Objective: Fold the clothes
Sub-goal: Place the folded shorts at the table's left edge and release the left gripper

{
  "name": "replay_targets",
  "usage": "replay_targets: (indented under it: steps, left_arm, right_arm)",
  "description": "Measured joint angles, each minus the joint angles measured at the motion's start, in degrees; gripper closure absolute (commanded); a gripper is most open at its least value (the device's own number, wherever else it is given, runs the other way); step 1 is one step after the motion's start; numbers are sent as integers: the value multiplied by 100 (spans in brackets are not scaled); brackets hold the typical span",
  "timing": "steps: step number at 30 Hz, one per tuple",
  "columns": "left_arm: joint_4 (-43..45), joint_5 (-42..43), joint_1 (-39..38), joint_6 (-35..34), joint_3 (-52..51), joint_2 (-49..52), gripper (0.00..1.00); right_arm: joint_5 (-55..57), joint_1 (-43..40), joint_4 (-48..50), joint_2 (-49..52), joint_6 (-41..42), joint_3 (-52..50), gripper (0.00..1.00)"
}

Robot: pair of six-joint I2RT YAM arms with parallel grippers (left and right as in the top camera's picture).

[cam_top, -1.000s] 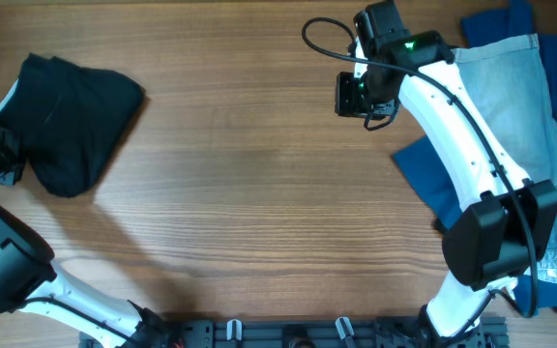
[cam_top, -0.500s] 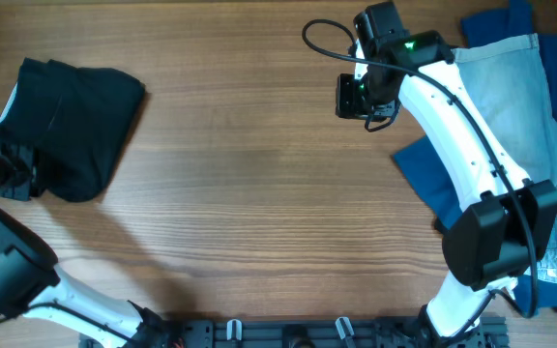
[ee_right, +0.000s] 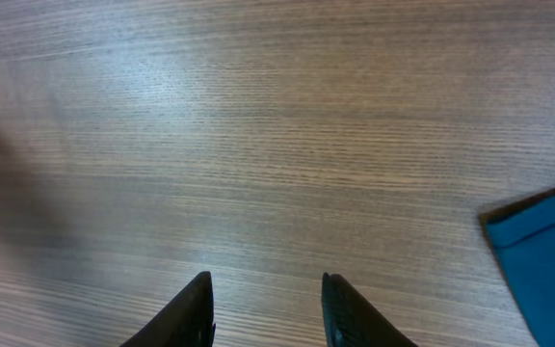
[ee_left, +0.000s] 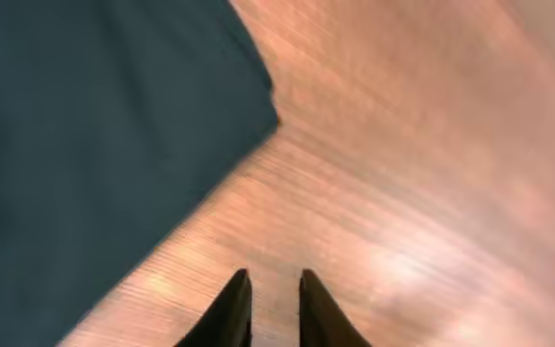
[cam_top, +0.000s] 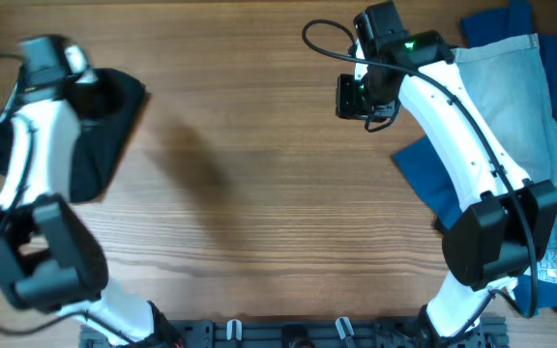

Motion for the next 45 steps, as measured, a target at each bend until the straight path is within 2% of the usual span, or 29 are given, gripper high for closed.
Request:
replay_targets:
  steps: [2,5,9,16,21,22,23,25,30,31,32,33,37,39,42,44,45]
  left_arm:
    - [380,-588,-492,245,-2,387,96]
    - [632,-898,-688,514,-2,732,96]
    - [870,-1110,-669,671,-2,1117,96]
    - [1521,-1311,-603,732,-2,1574,89]
    - [1965,-1827,-599,772,-2,1746,88]
    - [2098,-1908,-590,772,-2,1746,86]
    - [2267,-1991,-549,772,-2,1749,74]
    - [2409,-2046,-466,774,-2,1749,75]
    - [2741,-2135,-24,813,-2,1749,66]
    - [2767,-2138,42,811,-2,1749,64]
    - [2774,-2140,107,815,-2,1749,54]
    - [2774,-2138,162,813,-2,1749,50]
    - [2813,-2033,216,833,-2,1749,42]
    - [2837,-1893,188,833,-2,1749,38]
    - [2859,-1762,63,826,-2,1746,27]
    - [2857,-1716,-136,835,-2,1711,22]
    - [2850,-1700,-262,835,-2,1679,18]
  right_arm:
    - [0,0,-39,0,0,0,63]
    - [0,0,-79,0,0,0,63]
    - [0,0,-83,0,0,0,63]
    - [0,0,-142,0,0,0,63]
    - [0,0,-225,0,0,0,63]
    - [0,0,-236,0,0,0,63]
    - [2,0,-238,0,0,0,63]
    - [0,0,-247,0,0,0,63]
    - [0,0,-247,0,0,0,63]
    - [0,0,-247,0,0,0,63]
    - [0,0,-247,0,2,0,63]
    - [0,0,-247,0,0,0,63]
    - [0,0,-219,0,0,0,62]
    - [0,0,-199,0,2,0,57]
    - [0,0,-74,0,22,0,46]
    - [0,0,116,0,37,0,34]
    - [0,0,229,0,42,0,25]
